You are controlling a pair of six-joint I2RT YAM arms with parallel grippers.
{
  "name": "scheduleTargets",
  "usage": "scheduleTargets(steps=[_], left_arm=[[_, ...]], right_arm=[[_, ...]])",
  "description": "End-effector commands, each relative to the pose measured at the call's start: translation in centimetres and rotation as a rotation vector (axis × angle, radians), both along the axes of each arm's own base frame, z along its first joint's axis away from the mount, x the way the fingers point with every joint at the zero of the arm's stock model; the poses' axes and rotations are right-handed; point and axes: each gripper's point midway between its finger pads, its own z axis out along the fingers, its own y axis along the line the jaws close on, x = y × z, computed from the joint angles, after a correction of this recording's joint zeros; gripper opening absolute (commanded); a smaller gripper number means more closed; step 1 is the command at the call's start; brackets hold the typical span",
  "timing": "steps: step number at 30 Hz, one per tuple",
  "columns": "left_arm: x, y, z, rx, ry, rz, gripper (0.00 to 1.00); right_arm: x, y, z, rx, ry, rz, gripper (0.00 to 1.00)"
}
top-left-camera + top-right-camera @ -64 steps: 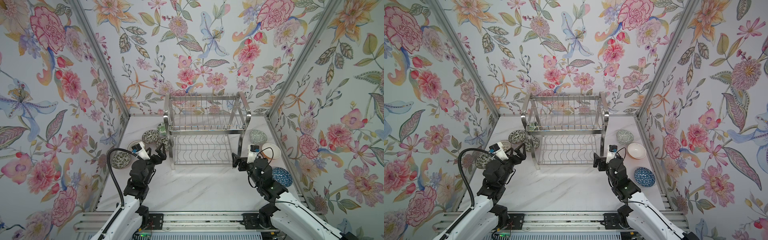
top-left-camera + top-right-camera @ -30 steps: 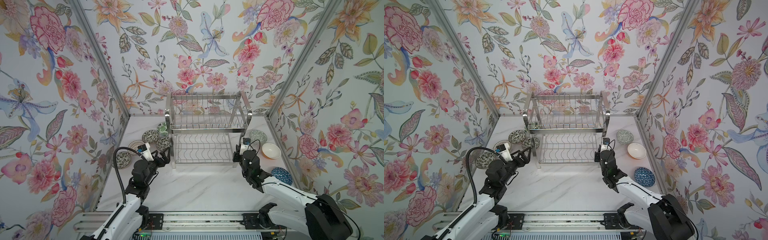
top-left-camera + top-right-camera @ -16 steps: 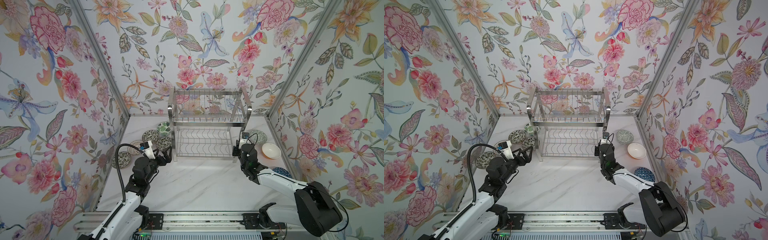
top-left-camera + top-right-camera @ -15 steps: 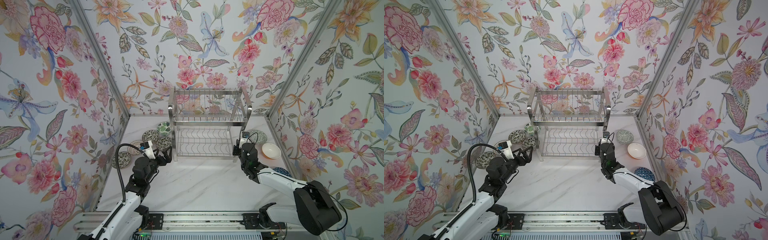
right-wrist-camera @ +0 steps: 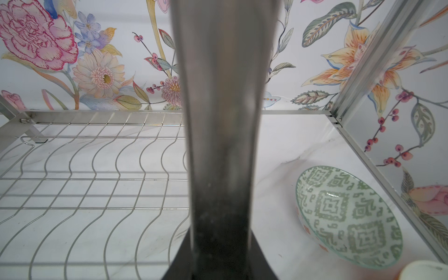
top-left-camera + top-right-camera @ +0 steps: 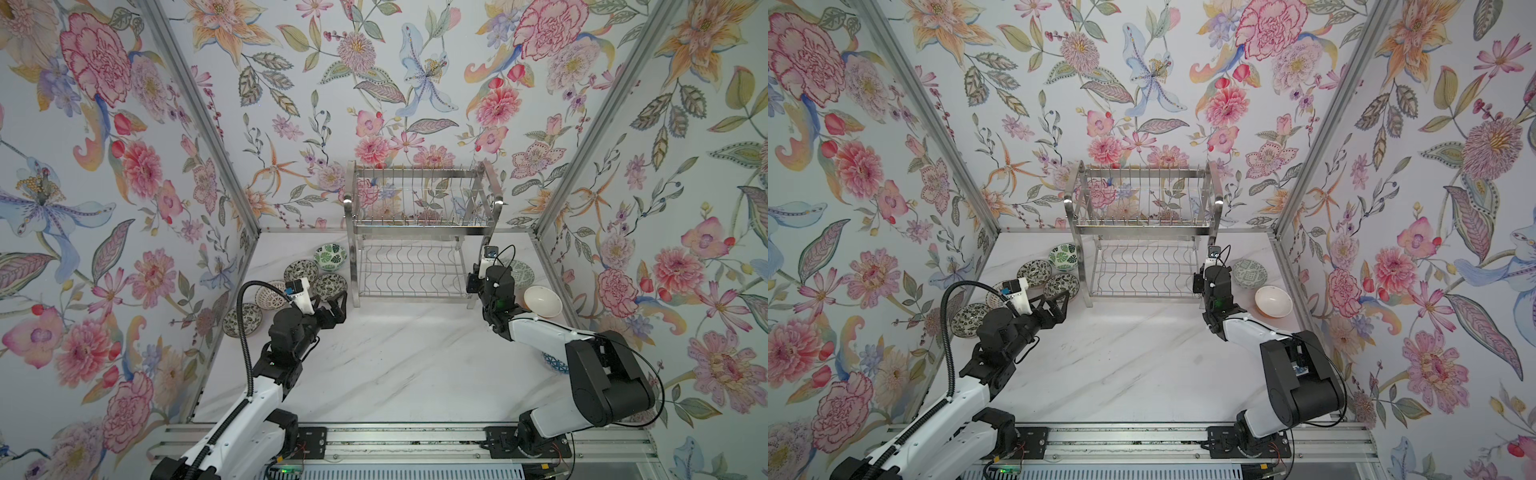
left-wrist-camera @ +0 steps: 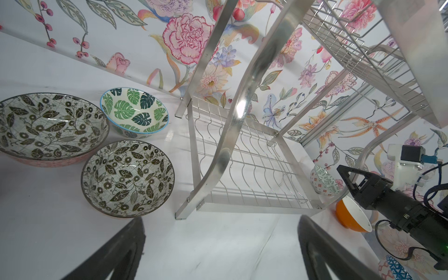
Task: Load bowls into a dish rack
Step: Move the dish rack to the top-center of the table, then pick up the bowl from the top-left of the table.
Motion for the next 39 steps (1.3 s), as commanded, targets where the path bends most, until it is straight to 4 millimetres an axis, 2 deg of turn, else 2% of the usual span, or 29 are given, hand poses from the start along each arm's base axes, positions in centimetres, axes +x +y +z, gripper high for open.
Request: scheduleTargets(steps=[1,10,12,14,17,21,22,23,24,27,29,30,32,33,35,39], left_arm=[[0.3,-0.1,1.0,0.024,-0.017,0.006,0.99],[1.3,0.6,0.2,0.070,0.045,0.060,0.99],[1.6,1.4,-0.1,0.096,0.072,0.109,0.99],[1.9,2.9,-0.3,0.153,0.094,0.180,0.99],[2.0,4.3,0.5,0.214,0.074,0.248,0.99],[1.8,5.9,1.9,0.216,0.045,0.337,0.99],[1.8,6.1,2.3,0.217,0.033,0.348,0.99],[1.8,6.3,2.7,0.220,0.026,0.358,0.99],[1.7,6.7,2.8,0.215,0.027,0.380,0.99],[1.1,9.1,2.6,0.175,0.065,0.514,0.99],[1.0,9.1,3.4,0.185,0.022,0.499,0.99],[0.9,9.1,3.8,0.199,0.004,0.490,0.99],[1.1,9.1,3.7,0.227,0.026,0.485,0.99],[1.3,9.1,3.0,0.243,0.070,0.479,0.99],[2.0,9.0,1.3,0.268,0.173,0.452,0.99],[2.6,8.6,-1.7,0.315,0.315,0.395,0.99]], right_arm=[[1.8,0.1,1.7,0.041,-0.062,0.014,0.17],[3.0,-0.3,1.2,0.022,-0.031,0.057,0.18],[2.8,-0.3,1.3,0.031,-0.027,0.056,0.23],[2.6,-0.3,1.7,0.044,-0.025,0.056,0.33],[1.9,-0.6,1.9,0.051,-0.006,0.040,0.43],[0.6,-1.2,2.2,0.049,0.017,0.009,0.66],[0.3,-1.2,2.2,0.050,0.023,0.009,0.73],[-0.1,-1.0,2.3,0.052,0.027,0.019,0.89],[-0.6,-0.7,2.4,0.054,0.034,0.034,0.99],[-2.1,0.0,2.4,0.049,0.057,0.042,0.99],[-2.9,0.2,2.5,0.060,0.064,0.019,0.99],[-3.2,-0.1,2.7,0.091,0.058,-0.022,0.99],[-4.0,-2.2,2.9,0.272,0.048,-0.216,0.99],[-4.3,-2.2,2.6,0.339,0.097,-0.194,0.99],[-4.6,-0.4,2.8,0.418,0.164,-0.012,0.99],[-6.0,0.9,2.7,0.533,0.142,0.158,0.99]])
